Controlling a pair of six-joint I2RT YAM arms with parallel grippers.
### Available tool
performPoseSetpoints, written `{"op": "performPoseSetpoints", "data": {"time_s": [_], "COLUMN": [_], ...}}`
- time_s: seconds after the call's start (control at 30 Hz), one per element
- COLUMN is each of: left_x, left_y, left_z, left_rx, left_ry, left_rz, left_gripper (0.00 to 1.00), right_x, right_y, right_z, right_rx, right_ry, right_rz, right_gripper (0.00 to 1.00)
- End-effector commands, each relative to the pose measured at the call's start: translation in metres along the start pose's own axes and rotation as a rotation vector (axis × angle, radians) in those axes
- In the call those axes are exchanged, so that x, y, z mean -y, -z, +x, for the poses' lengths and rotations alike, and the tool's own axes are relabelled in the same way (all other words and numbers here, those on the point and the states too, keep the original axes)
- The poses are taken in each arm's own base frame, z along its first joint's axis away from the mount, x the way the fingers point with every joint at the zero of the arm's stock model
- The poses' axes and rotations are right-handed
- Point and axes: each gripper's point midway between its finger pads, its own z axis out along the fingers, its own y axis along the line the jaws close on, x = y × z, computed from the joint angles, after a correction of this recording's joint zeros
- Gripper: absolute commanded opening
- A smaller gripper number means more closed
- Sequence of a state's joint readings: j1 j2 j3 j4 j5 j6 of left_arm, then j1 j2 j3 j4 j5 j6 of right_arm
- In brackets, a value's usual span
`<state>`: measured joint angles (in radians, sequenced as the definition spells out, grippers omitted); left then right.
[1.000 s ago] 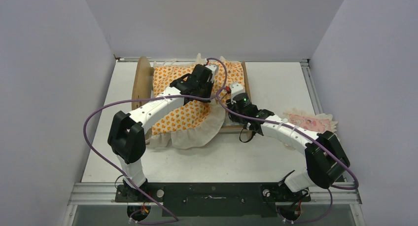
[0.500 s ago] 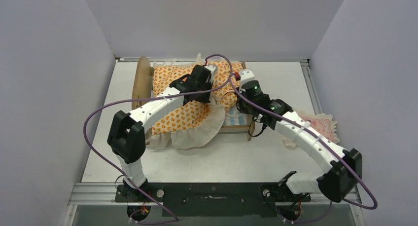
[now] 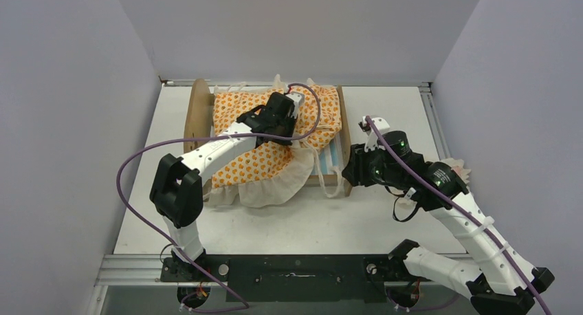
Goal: Set up the pet bed
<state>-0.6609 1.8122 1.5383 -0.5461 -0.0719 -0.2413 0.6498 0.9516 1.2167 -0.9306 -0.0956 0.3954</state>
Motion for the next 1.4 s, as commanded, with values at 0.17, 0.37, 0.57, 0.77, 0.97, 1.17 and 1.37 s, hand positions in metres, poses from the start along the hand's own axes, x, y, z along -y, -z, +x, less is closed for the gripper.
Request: {"op": "performPoseSetpoints", "data": {"time_s": [0.17, 0.37, 0.57, 0.77, 0.97, 1.17, 1.37], "left_x": [0.007, 0.005, 0.004, 0.005, 0.006, 0.006, 0.0], "left_y": [0.019, 0.021, 0.022, 0.022, 0.023, 0.023, 0.022], "left_z": [-0.014, -0.011, -0.011, -0.012, -0.014, -0.014, -0.01], "left_rx": [0.063, 0.056, 0.056, 0.06, 0.066, 0.068, 0.064], "left_ry": [-0.035, -0.037, -0.03, -0.019, -0.016, -0.015, -0.024], "left_rz": [0.059, 0.053, 0.049, 0.052, 0.054, 0.054, 0.028], "left_gripper": [0.0, 0.0, 0.0, 0.0, 0.0, 0.0, 0.0], "right_x": [0.0, 0.003, -0.012, -0.01, -0.005, -0.002, -0.021], "right_y": [-0.036, -0.084, -0.108, -0.127, -0.144, -0.147, -0.108], "right_z": [0.012, -0.006, -0.028, -0.032, -0.022, -0.01, -0.019], "right_rx": [0.02, 0.104, 0.195, 0.232, 0.204, 0.166, 0.08], "right_ry": [0.098, 0.115, 0.041, -0.035, -0.04, -0.03, -0.008], "right_rz": [-0.046, -0.021, -0.069, -0.047, -0.03, -0.02, -0.082], "right_gripper": [0.35, 0.33, 0.33, 0.33, 0.29, 0.11, 0.05]}}
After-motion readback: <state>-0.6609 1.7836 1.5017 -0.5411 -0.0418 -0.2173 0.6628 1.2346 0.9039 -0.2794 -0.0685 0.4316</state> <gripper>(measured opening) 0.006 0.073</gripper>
